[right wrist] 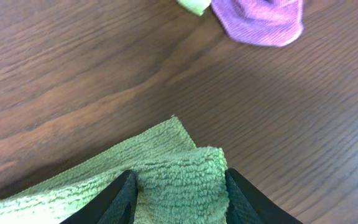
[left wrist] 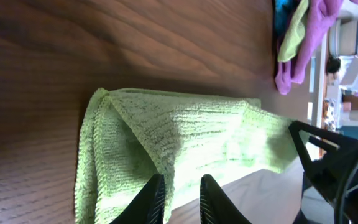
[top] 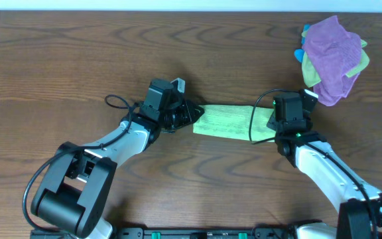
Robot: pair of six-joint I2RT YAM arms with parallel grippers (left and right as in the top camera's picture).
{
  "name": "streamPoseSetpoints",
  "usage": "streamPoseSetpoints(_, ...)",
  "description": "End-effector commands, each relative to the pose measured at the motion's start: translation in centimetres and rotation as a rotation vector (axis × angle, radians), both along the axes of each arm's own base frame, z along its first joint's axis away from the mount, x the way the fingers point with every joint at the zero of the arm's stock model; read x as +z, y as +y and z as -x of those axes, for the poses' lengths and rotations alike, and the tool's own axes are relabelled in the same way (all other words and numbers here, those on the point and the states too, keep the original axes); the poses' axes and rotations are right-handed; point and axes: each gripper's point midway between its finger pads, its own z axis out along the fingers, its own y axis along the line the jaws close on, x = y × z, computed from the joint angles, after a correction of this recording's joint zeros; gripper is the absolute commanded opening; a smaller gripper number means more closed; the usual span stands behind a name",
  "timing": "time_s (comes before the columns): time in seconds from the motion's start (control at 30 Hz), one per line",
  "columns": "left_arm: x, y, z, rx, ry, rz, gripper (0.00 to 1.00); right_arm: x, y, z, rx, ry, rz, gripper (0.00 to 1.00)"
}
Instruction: Fold the cloth
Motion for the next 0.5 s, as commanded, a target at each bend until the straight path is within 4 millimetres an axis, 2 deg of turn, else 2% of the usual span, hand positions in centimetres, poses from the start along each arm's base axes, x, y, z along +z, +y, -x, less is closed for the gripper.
streamPoseSetpoints(0.0,-0.1,-0.4,0.5,-0.039,0.0,0.01,0.21,0.1,-1.2,0.2,-0.028,0.005,0.057,0.47)
streamPoseSetpoints(0.1,-0.1,-0.4,0.6,-0.053,-0.004,0.014,0.21,-0.2,-1.2,0.5,-0.026,0.022,0.057,0.49)
streamPoseSetpoints(0.23,0.2,-0.4,0.6,-0.073,-0.021,0.018,0.21,-1.7,0.0,1.9,0.054,0.126,0.023,0.64)
streamPoseSetpoints(0.47,0.6,-0.3,0.5,-0.082,-0.03,0.03,0.26,-2.5,-0.3,4.0,0.053,0.223,0.029,0.66)
